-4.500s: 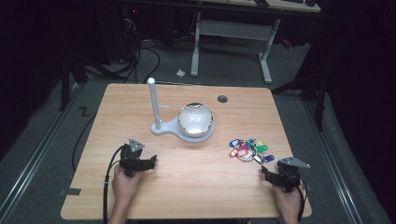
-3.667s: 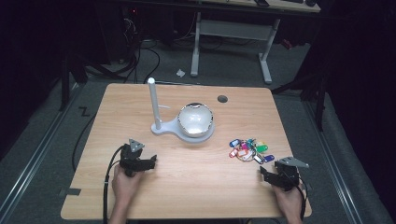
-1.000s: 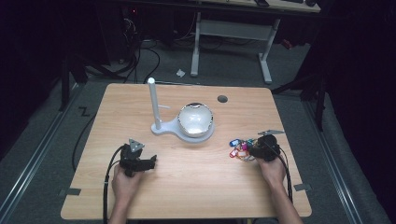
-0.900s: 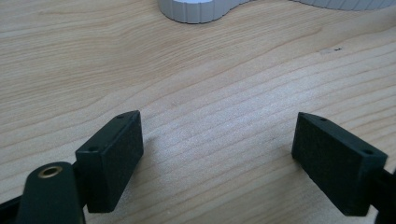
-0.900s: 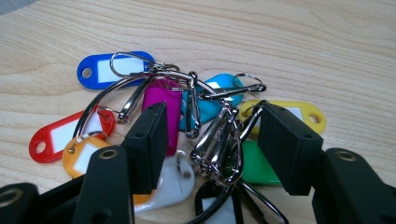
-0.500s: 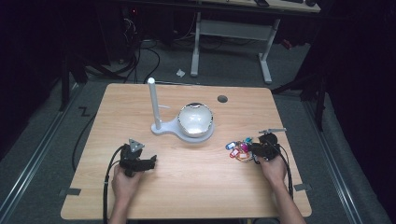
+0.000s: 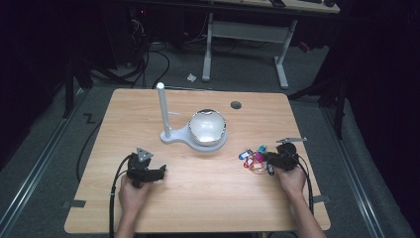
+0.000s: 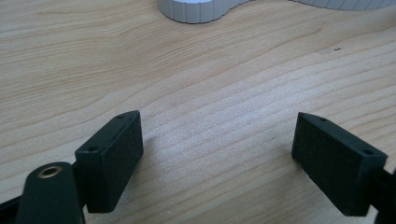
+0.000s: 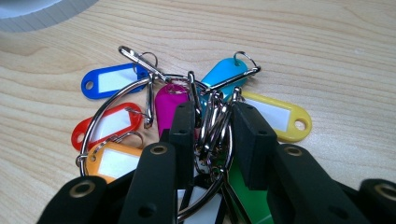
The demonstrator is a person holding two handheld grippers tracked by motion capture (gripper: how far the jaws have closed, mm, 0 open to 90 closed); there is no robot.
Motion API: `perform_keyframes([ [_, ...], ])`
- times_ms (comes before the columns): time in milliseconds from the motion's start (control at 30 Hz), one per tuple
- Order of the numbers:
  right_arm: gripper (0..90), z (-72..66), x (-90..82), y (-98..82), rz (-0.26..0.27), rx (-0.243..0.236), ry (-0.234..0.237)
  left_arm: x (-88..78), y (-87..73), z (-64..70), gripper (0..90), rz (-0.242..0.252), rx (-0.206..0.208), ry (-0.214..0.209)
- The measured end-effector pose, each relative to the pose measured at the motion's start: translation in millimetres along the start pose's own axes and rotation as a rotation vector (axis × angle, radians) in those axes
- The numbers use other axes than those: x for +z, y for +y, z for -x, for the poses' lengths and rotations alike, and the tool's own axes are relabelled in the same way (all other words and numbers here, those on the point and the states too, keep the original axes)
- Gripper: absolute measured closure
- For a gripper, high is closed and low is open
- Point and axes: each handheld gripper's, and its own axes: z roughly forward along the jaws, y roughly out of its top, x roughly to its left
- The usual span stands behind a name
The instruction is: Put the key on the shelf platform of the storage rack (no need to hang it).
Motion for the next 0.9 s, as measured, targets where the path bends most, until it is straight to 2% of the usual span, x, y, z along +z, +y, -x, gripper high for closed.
perform_keyframes([
  [200, 71.8, -1.1, -6.2, -1.4, 0.041, -0.019, 0.003, 0.0, 0.0, 0.0, 16.9, 0.0, 0.0, 0.0],
  [233, 76.6, -1.3, -10.6, -0.8, 0.062, -0.022, 0.005, 0.2, 0.1, -0.4, 16.9, 0.001, 0.007, -0.003],
  [467, 77.3, -2.8, -22.7, 0.2, 0.085, -0.042, 0.001, 0.2, 0.1, -0.3, 16.9, 0.001, 0.007, -0.003],
  [900, 78.8, -6.7, -54.6, 6.8, 0.179, -0.06, 0.022, 0.2, 0.1, -0.4, 16.9, 0.001, 0.008, -0.003],
])
